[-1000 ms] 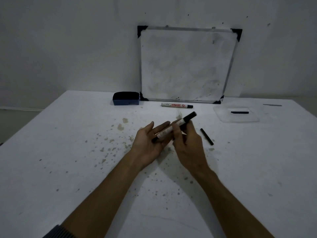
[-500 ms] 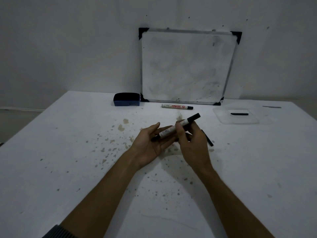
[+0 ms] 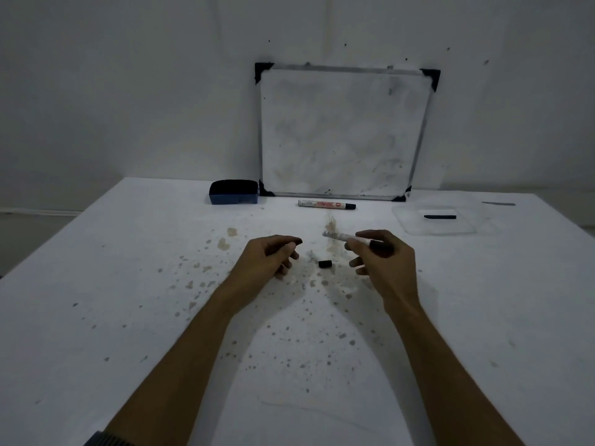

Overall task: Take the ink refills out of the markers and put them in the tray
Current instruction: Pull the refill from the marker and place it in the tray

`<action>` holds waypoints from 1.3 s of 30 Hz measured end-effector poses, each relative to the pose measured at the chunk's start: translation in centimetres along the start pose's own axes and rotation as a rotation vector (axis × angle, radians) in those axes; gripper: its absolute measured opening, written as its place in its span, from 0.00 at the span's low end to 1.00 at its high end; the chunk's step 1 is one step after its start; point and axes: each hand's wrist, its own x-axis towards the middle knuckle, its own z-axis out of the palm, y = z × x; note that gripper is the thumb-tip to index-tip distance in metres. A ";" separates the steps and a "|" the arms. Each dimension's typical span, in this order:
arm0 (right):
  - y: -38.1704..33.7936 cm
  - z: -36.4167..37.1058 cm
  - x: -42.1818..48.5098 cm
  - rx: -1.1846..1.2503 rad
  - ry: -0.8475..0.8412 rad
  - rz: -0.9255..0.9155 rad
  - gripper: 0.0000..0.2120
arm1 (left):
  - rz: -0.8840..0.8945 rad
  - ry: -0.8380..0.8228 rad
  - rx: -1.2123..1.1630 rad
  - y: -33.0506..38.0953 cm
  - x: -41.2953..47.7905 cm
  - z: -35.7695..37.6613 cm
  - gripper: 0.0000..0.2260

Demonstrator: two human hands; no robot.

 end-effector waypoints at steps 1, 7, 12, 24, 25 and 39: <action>0.5 -0.1 0.0 -0.122 0.011 -0.043 0.09 | 0.048 0.013 0.052 -0.3 0.0 0.2 0.10; 3.3 0.4 -0.1 -0.727 0.052 -0.251 0.14 | 0.161 0.067 0.231 -1.1 -0.3 1.4 0.10; 4.0 0.7 0.1 -1.006 0.107 -0.302 0.15 | 0.238 0.086 0.285 -0.9 -0.7 1.8 0.10; 0.5 -9.7 5.3 -0.814 -0.033 0.039 0.12 | 0.397 -0.090 0.382 4.3 1.7 9.8 0.09; 0.7 -11.4 6.2 -0.848 -0.031 0.072 0.12 | 0.413 -0.104 0.372 5.0 2.3 11.0 0.08; 7.1 -20.1 12.4 -0.938 0.167 -0.042 0.15 | 0.503 -0.141 0.935 9.3 21.0 29.6 0.09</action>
